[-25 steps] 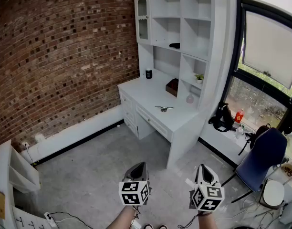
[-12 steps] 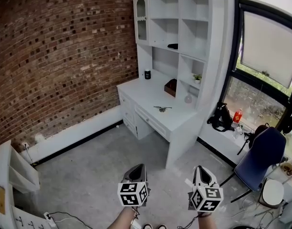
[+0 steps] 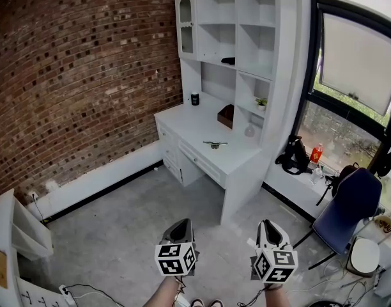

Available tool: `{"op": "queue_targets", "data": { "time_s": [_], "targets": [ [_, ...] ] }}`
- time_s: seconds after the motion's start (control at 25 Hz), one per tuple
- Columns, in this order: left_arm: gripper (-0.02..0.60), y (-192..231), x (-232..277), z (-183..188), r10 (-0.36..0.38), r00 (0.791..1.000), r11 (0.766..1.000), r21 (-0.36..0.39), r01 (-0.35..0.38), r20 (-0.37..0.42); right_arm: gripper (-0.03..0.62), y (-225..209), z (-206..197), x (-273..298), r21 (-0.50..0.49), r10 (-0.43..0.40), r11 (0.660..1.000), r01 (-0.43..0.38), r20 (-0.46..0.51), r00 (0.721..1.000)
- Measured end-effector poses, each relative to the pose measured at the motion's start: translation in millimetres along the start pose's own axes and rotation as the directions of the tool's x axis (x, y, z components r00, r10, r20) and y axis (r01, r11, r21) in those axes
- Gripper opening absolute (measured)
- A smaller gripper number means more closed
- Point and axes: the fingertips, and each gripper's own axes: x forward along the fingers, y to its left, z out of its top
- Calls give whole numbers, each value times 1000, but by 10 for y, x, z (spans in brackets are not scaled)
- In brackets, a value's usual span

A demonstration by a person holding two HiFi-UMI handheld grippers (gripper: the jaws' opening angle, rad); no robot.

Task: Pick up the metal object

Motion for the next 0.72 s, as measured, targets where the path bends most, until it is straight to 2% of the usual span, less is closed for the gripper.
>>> {"op": "queue_targets", "data": {
  "time_s": [0.2, 0.44, 0.72],
  "targets": [
    [5, 43, -7, -2, 12, 1000, 1000, -5, -12, 1, 46, -12, 13, -12, -5, -4, 1000, 4, 7, 1000],
    [5, 47, 10, 9, 32, 999, 999, -14, -32, 4, 101, -88, 2, 0, 1, 7, 1000, -7, -5, 1000],
    [5, -21, 80, -21, 50, 999, 999, -15, -50, 3, 107, -232, 1, 52, 5, 15, 1000, -15, -8, 1000]
  ]
}}
